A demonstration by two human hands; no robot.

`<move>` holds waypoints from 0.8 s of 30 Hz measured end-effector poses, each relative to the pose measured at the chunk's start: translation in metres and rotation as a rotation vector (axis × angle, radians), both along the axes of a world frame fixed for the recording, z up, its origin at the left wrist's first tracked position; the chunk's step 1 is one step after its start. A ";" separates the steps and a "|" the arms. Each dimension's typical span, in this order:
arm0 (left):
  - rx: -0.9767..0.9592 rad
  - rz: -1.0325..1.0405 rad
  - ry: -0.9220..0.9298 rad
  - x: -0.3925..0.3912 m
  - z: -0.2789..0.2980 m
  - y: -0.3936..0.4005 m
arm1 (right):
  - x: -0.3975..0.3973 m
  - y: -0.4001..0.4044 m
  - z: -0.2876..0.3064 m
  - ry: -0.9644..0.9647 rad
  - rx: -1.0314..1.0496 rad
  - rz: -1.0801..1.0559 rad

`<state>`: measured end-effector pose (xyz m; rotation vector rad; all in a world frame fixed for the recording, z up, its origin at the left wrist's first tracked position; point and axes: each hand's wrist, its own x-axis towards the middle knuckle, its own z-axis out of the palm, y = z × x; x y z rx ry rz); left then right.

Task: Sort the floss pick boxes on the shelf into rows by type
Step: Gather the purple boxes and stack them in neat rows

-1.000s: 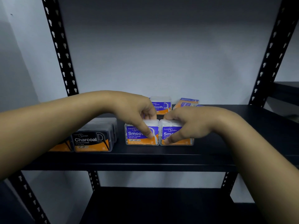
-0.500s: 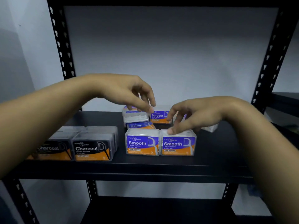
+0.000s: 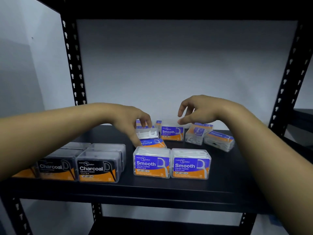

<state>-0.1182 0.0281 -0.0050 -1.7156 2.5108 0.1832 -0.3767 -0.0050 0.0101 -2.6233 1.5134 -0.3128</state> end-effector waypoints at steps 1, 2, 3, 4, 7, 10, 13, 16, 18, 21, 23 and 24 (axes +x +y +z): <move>0.012 0.003 -0.013 -0.001 -0.002 -0.001 | 0.003 -0.006 -0.003 0.008 -0.023 -0.004; 0.022 0.003 -0.021 -0.002 -0.005 -0.003 | 0.006 -0.013 -0.006 0.015 -0.039 -0.007; 0.029 0.002 -0.029 -0.002 -0.007 -0.005 | 0.008 -0.019 -0.009 0.018 -0.047 -0.012; 0.032 0.000 -0.037 -0.003 -0.010 -0.007 | 0.008 -0.025 -0.011 0.016 -0.050 -0.018; 0.015 -0.009 -0.052 -0.004 -0.014 -0.014 | 0.003 -0.040 -0.025 -0.042 -0.082 -0.053; 0.005 -0.007 -0.023 -0.006 -0.017 -0.022 | -0.008 -0.047 -0.044 -0.131 -0.106 -0.081; 0.035 0.003 0.017 -0.010 -0.020 -0.032 | -0.016 -0.048 -0.050 -0.127 -0.059 -0.095; 0.055 0.016 -0.002 -0.017 -0.018 -0.041 | -0.030 -0.051 -0.049 -0.117 -0.021 -0.173; 0.045 0.028 -0.037 -0.023 -0.016 -0.045 | -0.037 -0.054 -0.051 -0.081 0.015 -0.230; 0.046 0.023 -0.076 -0.032 -0.013 -0.051 | -0.041 -0.054 -0.053 -0.074 0.032 -0.263; 0.034 0.012 -0.094 -0.041 -0.009 -0.055 | -0.041 -0.054 -0.053 -0.067 0.032 -0.276; 0.010 0.004 -0.083 -0.046 -0.006 -0.057 | -0.041 -0.053 -0.052 -0.058 0.036 -0.285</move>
